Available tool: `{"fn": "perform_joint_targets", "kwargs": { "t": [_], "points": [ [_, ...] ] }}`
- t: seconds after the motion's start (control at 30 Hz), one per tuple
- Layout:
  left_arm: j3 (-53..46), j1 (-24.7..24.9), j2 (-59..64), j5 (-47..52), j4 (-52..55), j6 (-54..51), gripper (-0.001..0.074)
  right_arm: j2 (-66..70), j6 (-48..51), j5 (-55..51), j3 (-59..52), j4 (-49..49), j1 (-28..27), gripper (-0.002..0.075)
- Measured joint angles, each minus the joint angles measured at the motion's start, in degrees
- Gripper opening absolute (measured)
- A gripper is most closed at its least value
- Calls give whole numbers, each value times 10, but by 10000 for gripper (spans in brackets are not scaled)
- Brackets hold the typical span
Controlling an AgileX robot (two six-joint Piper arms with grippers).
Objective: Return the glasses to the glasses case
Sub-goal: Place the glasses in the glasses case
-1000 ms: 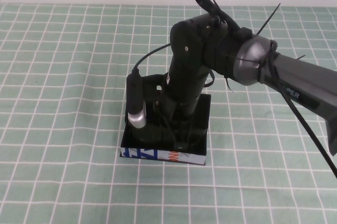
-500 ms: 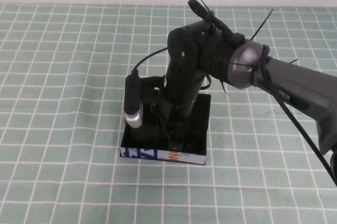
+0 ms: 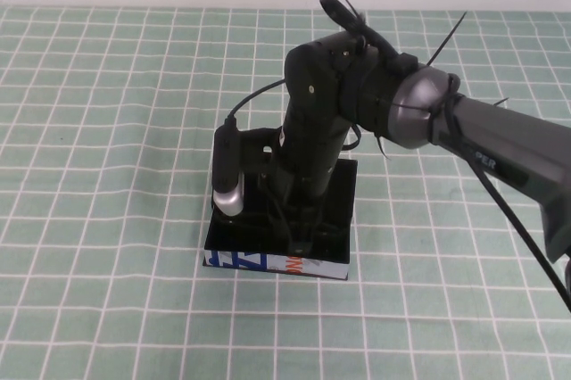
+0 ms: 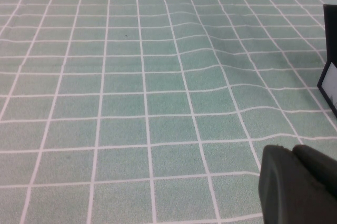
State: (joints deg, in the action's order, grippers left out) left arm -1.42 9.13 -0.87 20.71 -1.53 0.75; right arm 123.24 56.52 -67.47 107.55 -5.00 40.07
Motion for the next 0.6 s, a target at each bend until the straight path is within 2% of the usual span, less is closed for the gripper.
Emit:
{"fn": "perform_joint_targets", "kwargs": {
  "t": [0.37, 0.47, 0.6],
  "points": [
    [0, 0, 0, 0, 0, 0, -4, -28, -44, 3, 0, 15, 0, 157],
    [0, 0, 0, 0, 0, 0, -4, -34, -45, 2, 0, -7, 0, 120],
    [0, 0, 0, 0, 0, 0, -4, -36, -45, -11, 0, -50, 0, 24]
  ]
}}
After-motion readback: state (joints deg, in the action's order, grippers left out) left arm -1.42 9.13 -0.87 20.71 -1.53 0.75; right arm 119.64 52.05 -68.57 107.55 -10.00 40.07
